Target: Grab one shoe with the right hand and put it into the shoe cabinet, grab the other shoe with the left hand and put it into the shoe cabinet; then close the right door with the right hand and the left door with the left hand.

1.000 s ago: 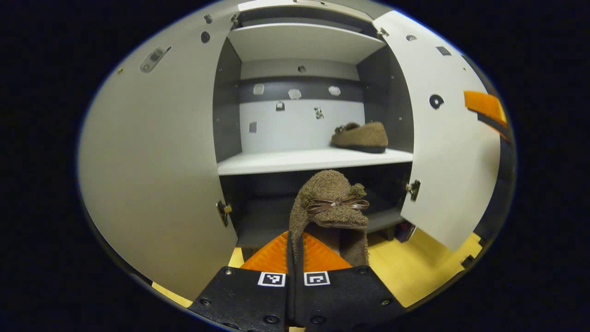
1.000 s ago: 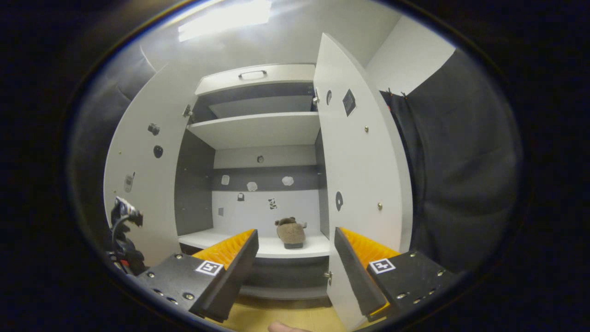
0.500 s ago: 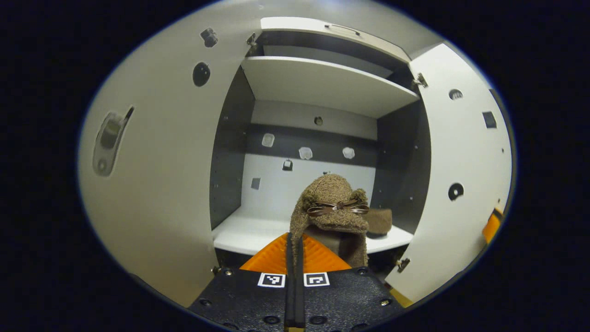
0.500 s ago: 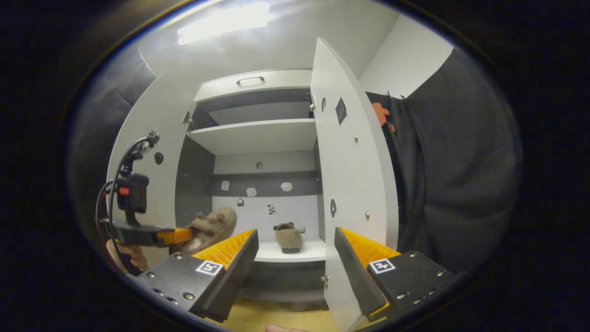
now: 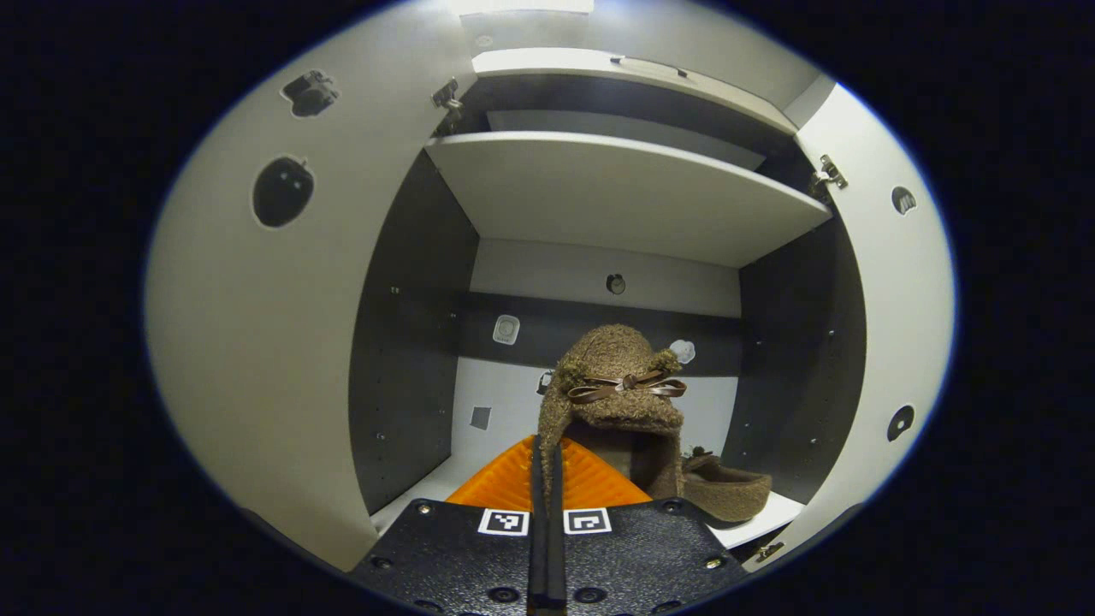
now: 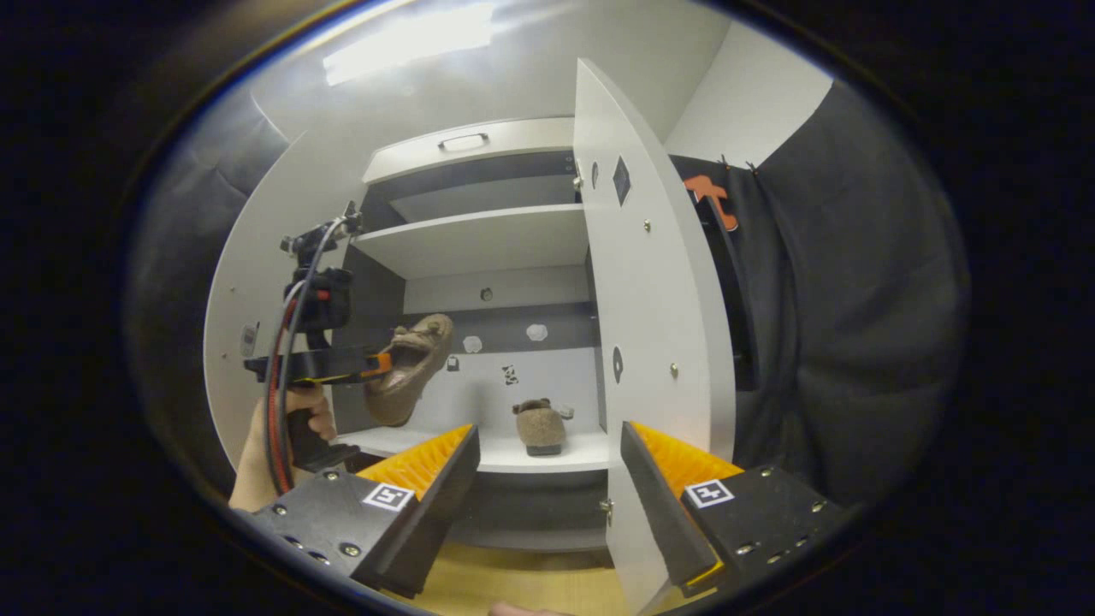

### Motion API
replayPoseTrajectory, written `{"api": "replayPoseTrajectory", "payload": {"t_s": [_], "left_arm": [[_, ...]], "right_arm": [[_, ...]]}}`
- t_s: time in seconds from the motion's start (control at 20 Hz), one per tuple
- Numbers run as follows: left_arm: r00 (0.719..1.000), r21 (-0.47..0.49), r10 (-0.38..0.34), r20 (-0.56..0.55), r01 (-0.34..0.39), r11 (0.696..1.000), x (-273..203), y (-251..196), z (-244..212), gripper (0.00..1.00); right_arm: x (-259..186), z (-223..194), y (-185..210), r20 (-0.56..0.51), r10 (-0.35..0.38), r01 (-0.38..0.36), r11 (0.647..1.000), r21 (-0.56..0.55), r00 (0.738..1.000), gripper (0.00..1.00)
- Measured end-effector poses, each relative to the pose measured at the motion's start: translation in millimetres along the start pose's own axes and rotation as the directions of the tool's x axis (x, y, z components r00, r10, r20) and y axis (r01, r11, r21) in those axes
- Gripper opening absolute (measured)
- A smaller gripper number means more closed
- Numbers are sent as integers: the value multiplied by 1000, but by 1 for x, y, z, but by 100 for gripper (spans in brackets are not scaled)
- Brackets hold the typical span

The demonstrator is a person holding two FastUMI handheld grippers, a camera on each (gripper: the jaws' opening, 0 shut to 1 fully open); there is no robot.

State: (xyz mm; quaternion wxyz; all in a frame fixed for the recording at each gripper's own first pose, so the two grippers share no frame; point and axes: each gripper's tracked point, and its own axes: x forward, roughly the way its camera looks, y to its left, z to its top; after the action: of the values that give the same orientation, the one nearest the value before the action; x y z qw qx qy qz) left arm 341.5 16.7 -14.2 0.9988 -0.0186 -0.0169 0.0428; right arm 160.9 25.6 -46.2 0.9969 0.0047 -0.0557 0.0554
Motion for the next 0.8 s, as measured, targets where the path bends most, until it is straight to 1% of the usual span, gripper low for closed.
{"api": "replayPoseTrajectory", "payload": {"t_s": [0.2, 0.25, 0.3, 0.4, 0.45, 0.5, 0.55, 0.6, 0.65, 0.7, 0.8], "left_arm": [[994, -19, 0, -107, -2, 1000, 32, 0, -45, 1], [992, -39, 12, -124, -17, 999, 37, 1, -54, 0], [990, -42, 26, -141, -32, 999, 44, 2, -65, 1], [975, 40, 107, -197, -101, 994, 51, 21, -90, 2], [983, 23, 102, -155, -99, 995, 60, 18, -84, 2], [985, -3, 86, -146, -88, 996, 68, 15, -81, 4], [980, -2, 78, -182, -80, 997, 68, 13, -92, 3], [980, 5, 77, -183, -78, 997, 72, 15, -93, 3], [976, 12, 76, -202, -75, 997, 75, 14, -94, 3], [974, 9, 83, -210, -83, 996, 75, 16, -95, 3], [972, 6, 94, -214, -95, 995, 76, 15, -94, 3]], "right_arm": [[6, -12, 3, -17, 10, -10, 1000, -5, 1000, 98], [7, -16, 4, -23, 8, -8, 1000, -8, 1000, 98], [8, -21, 4, -38, 3, -3, 1000, -11, 999, 98], [8, -26, 7, -51, 11, -11, 1000, 5, 999, 98], [9, -28, 10, -55, 23, -22, 1000, 19, 998, 100], [8, -30, 12, -61, 29, -27, 999, 30, 998, 100], [7, -33, 12, -66, 30, -28, 999, 36, 997, 99], [7, -34, 12, -69, 28, -25, 999, 36, 997, 98], [7, -36, 12, -73, 25, -23, 999, 33, 997, 99], [7, -37, 11, -76, 21, -19, 999, 32, 997, 98], [4, -39, 13, -84, 27, -23, 999, 42, 996, 99]]}}
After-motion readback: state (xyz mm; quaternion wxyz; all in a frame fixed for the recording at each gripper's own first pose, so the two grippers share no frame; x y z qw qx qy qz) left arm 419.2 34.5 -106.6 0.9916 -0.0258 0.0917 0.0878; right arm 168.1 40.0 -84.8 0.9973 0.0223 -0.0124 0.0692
